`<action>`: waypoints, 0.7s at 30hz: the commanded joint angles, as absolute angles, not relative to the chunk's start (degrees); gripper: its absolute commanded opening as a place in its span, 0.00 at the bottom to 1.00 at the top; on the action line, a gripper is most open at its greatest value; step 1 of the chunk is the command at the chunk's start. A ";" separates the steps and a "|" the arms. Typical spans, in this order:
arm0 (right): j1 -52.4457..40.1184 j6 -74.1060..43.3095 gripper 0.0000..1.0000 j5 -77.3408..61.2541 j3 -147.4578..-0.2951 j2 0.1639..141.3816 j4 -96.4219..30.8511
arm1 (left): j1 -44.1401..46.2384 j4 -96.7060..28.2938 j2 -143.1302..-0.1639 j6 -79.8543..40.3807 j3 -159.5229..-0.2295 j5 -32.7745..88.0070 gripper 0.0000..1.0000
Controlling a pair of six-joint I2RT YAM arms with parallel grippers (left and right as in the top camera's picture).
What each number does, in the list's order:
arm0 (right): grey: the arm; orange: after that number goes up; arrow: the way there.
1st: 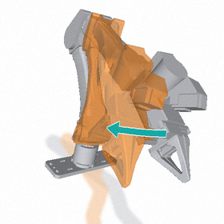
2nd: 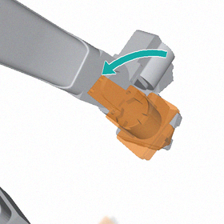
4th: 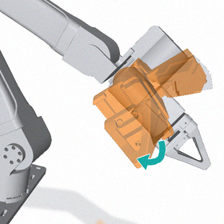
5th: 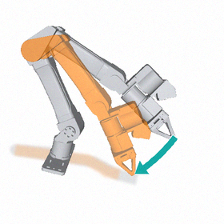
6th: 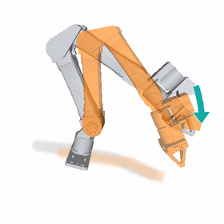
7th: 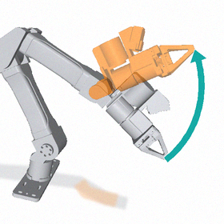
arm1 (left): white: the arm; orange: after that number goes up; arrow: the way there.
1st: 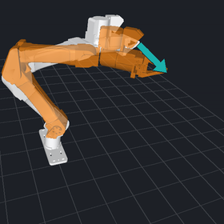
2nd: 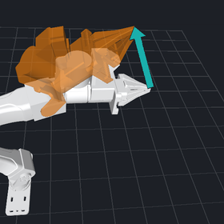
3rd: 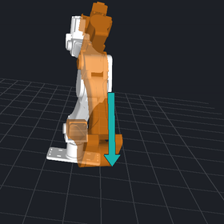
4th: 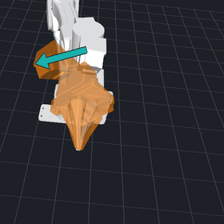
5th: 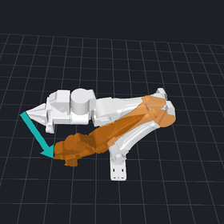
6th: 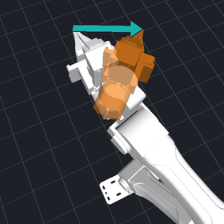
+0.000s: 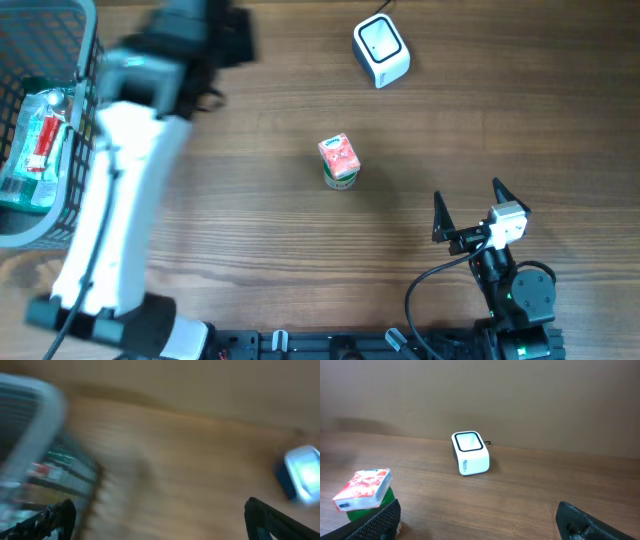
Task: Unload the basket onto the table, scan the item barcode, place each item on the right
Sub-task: 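Lower the Kleenex pack onto the table center and release, then reach the left gripper into the basket and grasp the yellow oil bottle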
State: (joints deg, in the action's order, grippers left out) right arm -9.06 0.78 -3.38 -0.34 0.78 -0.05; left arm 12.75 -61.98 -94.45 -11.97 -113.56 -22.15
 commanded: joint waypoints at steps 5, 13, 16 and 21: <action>-8.75 1.37 1.00 -2.87 -0.30 0.27 0.05 | -13.19 -60.23 -91.70 -3.99 -114.98 -12.40 1.00; -8.75 1.37 1.00 -2.87 -0.30 0.27 0.08 | -31.79 -61.30 -96.84 -6.90 -114.93 6.72 1.00; -8.75 1.37 1.00 -2.87 -0.30 0.27 0.05 | -33.85 -61.36 -99.72 -6.90 -114.13 8.34 1.00; -8.75 1.34 1.00 -2.87 -0.30 0.27 0.05 | -33.82 -61.54 -104.75 -6.87 -112.36 8.25 1.00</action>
State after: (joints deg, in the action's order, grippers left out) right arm -9.06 0.78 -3.38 -0.34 0.78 -0.05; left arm -33.91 -61.28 -101.41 -6.55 -113.84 5.02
